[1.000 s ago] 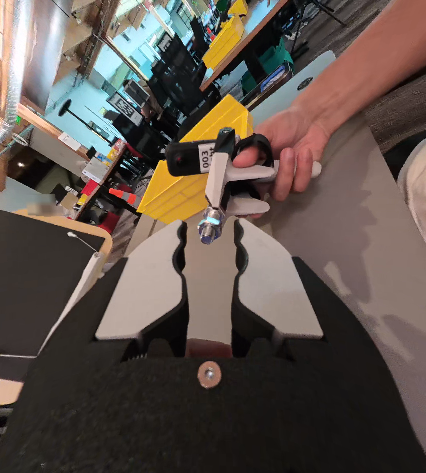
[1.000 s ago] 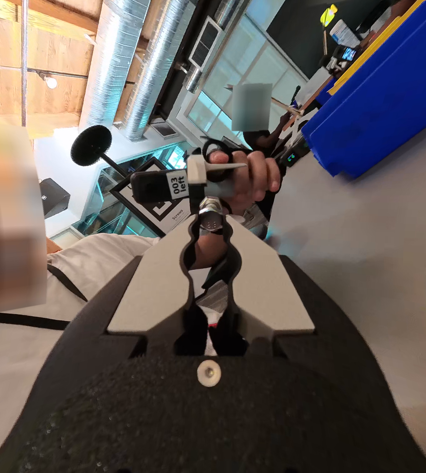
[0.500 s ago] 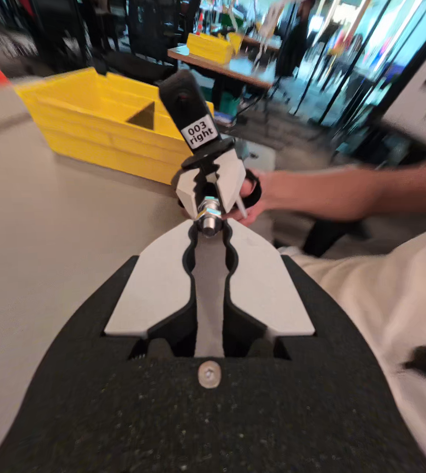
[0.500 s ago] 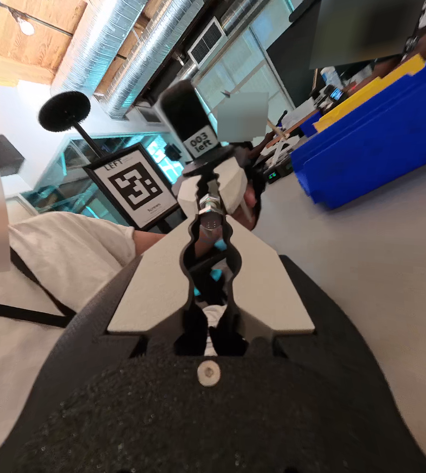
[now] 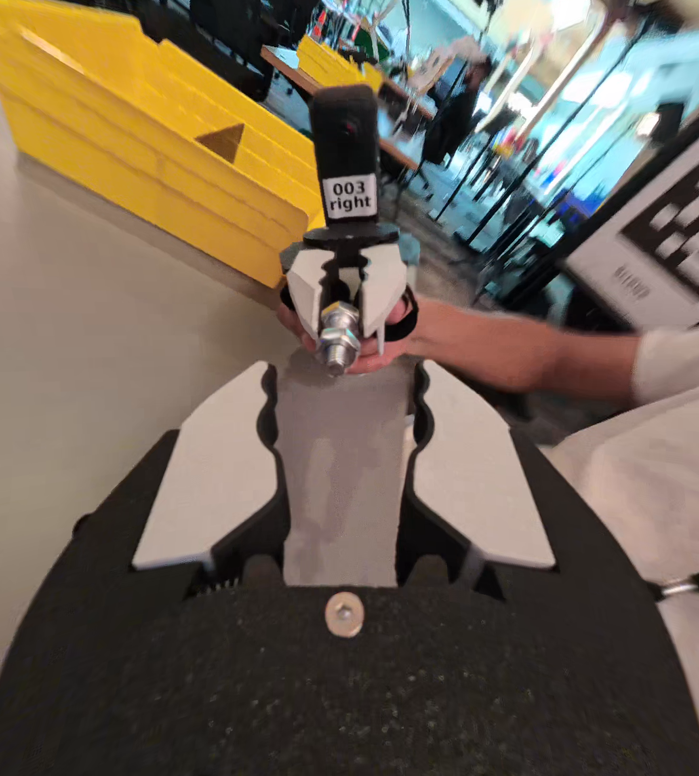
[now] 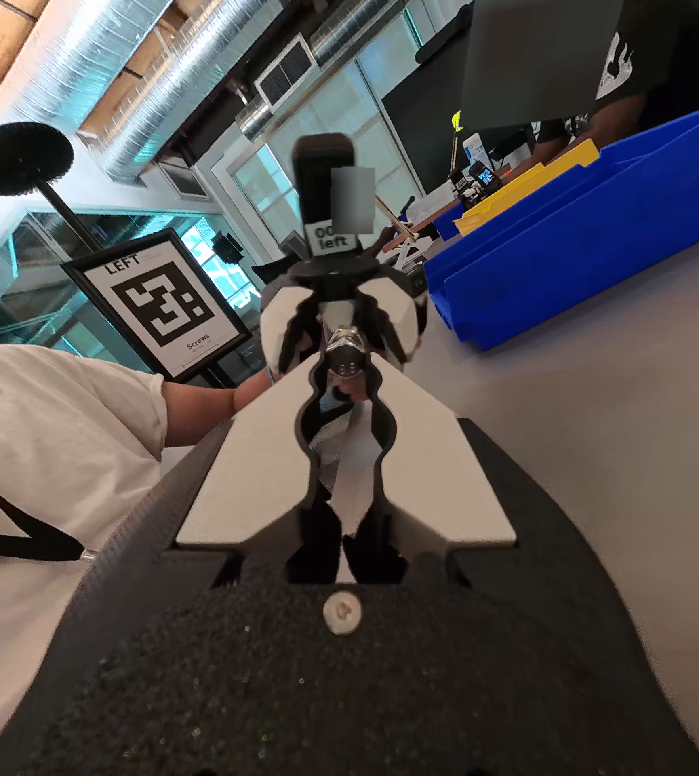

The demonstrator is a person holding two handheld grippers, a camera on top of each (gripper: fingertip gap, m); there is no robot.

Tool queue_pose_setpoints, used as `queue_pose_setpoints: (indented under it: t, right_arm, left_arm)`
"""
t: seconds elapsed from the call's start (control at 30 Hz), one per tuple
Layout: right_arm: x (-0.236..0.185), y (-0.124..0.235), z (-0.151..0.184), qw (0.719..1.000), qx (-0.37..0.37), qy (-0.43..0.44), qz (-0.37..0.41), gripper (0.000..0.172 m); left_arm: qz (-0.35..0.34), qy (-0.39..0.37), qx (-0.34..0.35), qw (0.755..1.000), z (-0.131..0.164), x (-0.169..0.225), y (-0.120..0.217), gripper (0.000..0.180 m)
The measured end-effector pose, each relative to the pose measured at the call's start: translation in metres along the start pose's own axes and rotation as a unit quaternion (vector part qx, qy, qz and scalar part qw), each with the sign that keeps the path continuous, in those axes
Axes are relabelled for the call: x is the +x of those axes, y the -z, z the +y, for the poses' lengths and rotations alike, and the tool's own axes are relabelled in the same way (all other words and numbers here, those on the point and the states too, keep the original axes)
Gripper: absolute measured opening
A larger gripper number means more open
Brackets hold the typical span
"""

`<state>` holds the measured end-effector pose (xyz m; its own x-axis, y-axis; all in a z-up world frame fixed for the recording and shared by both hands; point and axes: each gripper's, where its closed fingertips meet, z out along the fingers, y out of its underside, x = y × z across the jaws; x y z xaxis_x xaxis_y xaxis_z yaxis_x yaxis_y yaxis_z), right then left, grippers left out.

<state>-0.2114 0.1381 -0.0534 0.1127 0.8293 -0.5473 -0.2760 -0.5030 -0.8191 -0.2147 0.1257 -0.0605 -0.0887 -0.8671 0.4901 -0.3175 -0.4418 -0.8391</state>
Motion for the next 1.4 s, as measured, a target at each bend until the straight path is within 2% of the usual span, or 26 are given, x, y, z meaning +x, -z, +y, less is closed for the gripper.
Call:
queue_pose_setpoints:
  t: [0.1, 0.23, 0.3, 0.43, 0.6, 0.67, 0.77, 0.9, 0.97, 1.03, 1.1, 1.13, 1.17, 1.23, 1.33, 1.4]
  right_arm:
    - [0.004, 0.001, 0.001, 1.0, 0.001, -0.029, -0.003, 0.017]
    - [0.0, 0.0, 0.004, 0.998, -0.002, -0.062, -0.027, 0.017]
    - [-0.003, -0.002, 0.006, 0.996, -0.006, -0.078, -0.043, 0.016]
    - [-0.007, -0.007, 0.013, 0.993, -0.02, -0.101, -0.06, 0.016]
    - [-0.011, -0.01, 0.016, 0.991, -0.026, -0.11, -0.072, 0.017]
    - [-0.01, -0.01, 0.015, 0.991, -0.022, -0.11, -0.07, 0.016]
    - [-0.014, -0.009, 0.012, 0.993, -0.018, -0.091, -0.077, 0.016]
    - [-0.02, -0.007, 0.005, 0.997, -0.001, -0.028, -0.074, 0.017]
    - [-0.015, -0.006, 0.003, 0.999, 0.004, 0.008, -0.05, 0.017]
    - [-0.009, -0.005, 0.005, 0.999, -0.003, 0.041, -0.023, 0.017]
    - [-0.007, -0.006, 0.007, 0.998, -0.009, 0.063, -0.01, 0.017]
    - [-0.007, -0.006, 0.008, 0.998, -0.009, 0.063, -0.007, 0.017]
    - [-0.005, -0.006, 0.007, 0.998, -0.005, 0.055, -0.005, 0.017]
    - [-0.002, -0.005, 0.006, 1.0, 0.001, 0.027, -0.007, 0.017]
    - [-0.002, -0.003, 0.002, 1.0, 0.01, 0.01, -0.012, 0.016]
    - [-0.002, -0.001, 0.001, 1.0, 0.012, 0.002, -0.015, 0.017]
  left_arm:
    - [-0.064, -0.183, -0.038, 0.98, 0.005, -0.009, 0.004, 0.059]
    - [-0.128, -0.394, -0.074, 0.907, 0.012, -0.013, 0.006, 0.055]
    - [-0.14, -0.466, -0.092, 0.869, 0.017, -0.01, 0.006, 0.043]
    - [-0.169, -0.522, -0.039, 0.835, 0.003, 0.002, 0.004, 0.035]
    - [-0.166, -0.539, -0.064, 0.824, 0.011, -0.001, 0.005, 0.023]
    - [-0.169, -0.522, -0.071, 0.833, 0.01, -0.003, 0.005, 0.02]
    - [-0.142, -0.427, -0.071, 0.89, 0.008, 0.002, 0.004, 0.019]
    - [-0.049, -0.203, -0.03, 0.977, 0.001, 0.015, 0.002, 0.019]
    - [0.003, -0.052, -0.01, 0.999, -0.004, 0.015, 0.001, 0.019]
    - [0.06, 0.132, 0.008, 0.989, -0.006, 0.013, 0.0, 0.019]
    - [0.126, 0.282, 0.033, 0.951, -0.006, 0.013, 0.002, 0.019]
    - [0.151, 0.318, 0.046, 0.935, -0.007, 0.012, 0.003, 0.019]
    - [0.162, 0.326, 0.053, 0.93, -0.007, 0.011, 0.003, 0.019]
    - [0.139, 0.277, 0.046, 0.95, -0.007, 0.007, 0.002, 0.021]
    - [0.062, 0.13, 0.037, 0.989, -0.01, 0.001, 0.002, 0.048]
    - [0.007, 0.025, 0.032, 0.999, -0.011, -0.003, 0.003, 0.068]
